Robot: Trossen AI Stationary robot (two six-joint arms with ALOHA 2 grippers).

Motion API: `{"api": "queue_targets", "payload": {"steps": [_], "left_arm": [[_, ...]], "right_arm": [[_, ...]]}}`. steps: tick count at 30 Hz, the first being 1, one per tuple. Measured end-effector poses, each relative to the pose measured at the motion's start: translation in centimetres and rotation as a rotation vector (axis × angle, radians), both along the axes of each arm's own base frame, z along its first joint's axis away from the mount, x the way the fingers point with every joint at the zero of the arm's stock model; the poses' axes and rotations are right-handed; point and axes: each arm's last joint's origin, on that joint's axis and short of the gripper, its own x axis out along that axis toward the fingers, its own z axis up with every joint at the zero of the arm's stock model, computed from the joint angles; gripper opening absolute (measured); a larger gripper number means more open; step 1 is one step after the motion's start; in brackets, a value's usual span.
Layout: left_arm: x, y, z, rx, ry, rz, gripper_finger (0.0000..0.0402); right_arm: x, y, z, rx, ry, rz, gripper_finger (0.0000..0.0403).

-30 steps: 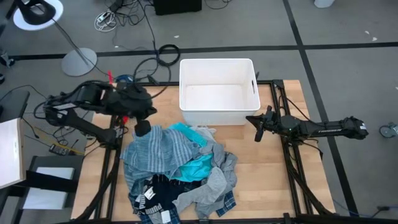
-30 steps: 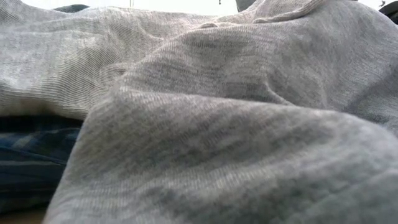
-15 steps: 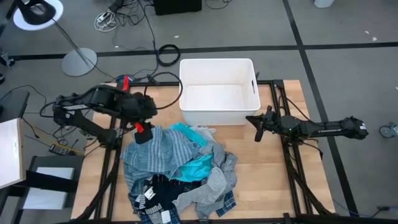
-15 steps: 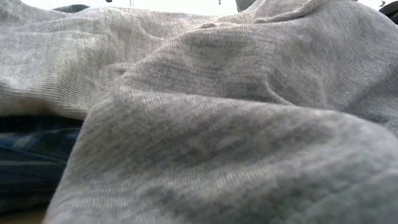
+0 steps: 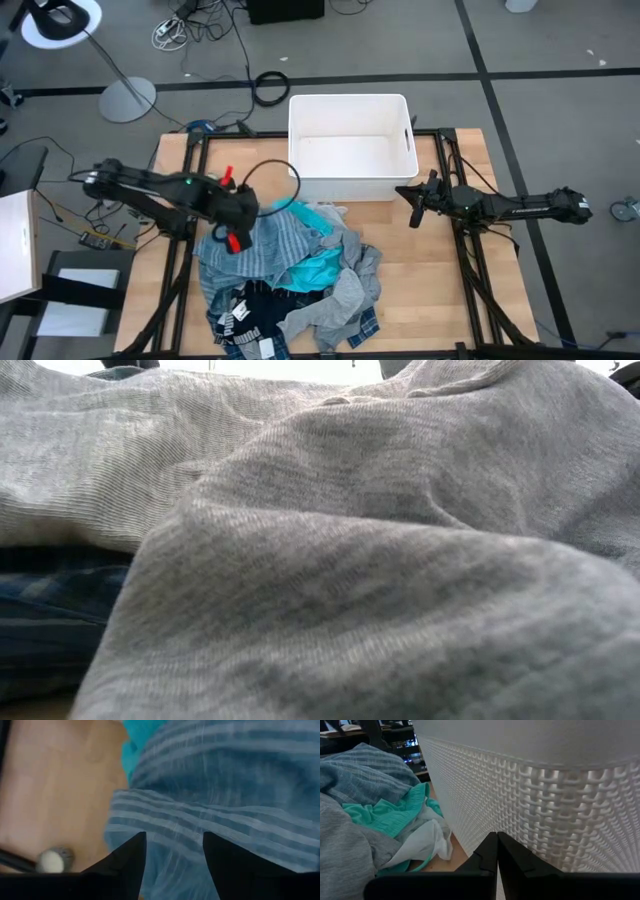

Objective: Sort clothes
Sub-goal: Put the blue polo shirt into the white laundry bin

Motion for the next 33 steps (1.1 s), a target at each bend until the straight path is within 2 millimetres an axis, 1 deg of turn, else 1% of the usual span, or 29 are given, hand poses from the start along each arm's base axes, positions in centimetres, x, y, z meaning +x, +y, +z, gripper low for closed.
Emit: {"api": "queue_targets", "payload": {"steps": [3,7,9,11,13,14,15,17,18,20,21,23,25,28,33], "left_arm": [[0.3,-0.1,-2.4,-0.017,-0.038,0.012,0.0202],[0.3,-0.1,-6.6,-0.03,0.02,0.04,0.0202],[0.3,0.1,-8.7,-0.061,0.026,0.109,0.0201],[0.1,0.4,-10.7,-0.128,0.054,0.181,0.0196],[-0.2,0.5,-12.3,-0.201,0.076,0.217,0.0169],[-0.3,0.4,-12.8,-0.233,0.083,0.227,0.0145],[-0.4,0.4,-13.1,-0.259,0.092,0.233,0.0115],[-0.4,0.3,-13.1,-0.288,0.1,0.238,0.0041],[-0.2,0.3,-12.8,-0.294,0.093,0.25,0.0022],[0.3,0.2,-11.6,-0.301,0.059,0.25,0.001],[0.6,0.1,-10.8,-0.301,0.039,0.249,0.0006],[1.1,0.1,-8.6,-0.284,-0.012,0.246,0.0004],[1.5,0.1,-6.0,-0.252,-0.066,0.248,0.0003],[1.5,0.3,-1.4,-0.197,-0.161,0.248,0.0002],[0.6,0.9,5.9,-0.139,-0.373,0.274,0.0001]], "right_arm": [[0.0,0.0,0.0,0.0,0.0,0.0,0.0013],[0.0,0.0,0.0,0.0,0.0,0.0,0.0013],[0.0,0.0,0.0,0.0,0.0,0.0,0.0013],[0.0,0.0,0.0,0.0,0.0,0.0,0.0013],[0.0,0.0,0.0,0.0,-0.001,0.0,0.0013],[0.0,0.0,0.0,0.0,-0.001,0.0,0.0013],[0.0,0.0,0.0,0.0,-0.001,0.0,0.0013],[0.0,0.0,0.0,0.0,-0.001,0.0,0.0013],[0.0,0.0,0.0,0.0,-0.001,0.0,0.0013],[0.0,0.0,0.0,0.0,-0.002,0.0,0.0013],[0.0,0.0,0.0,0.0,-0.002,0.0,0.0013],[0.0,0.0,0.0,0.0,-0.002,0.0,0.0013],[0.0,0.0,0.0,0.0,-0.002,0.0,0.0013],[0.0,0.0,0.0,0.0,-0.003,0.0,0.0013],[0.0,0.0,0.0,0.0,-0.003,0.0,0.0013]]}}
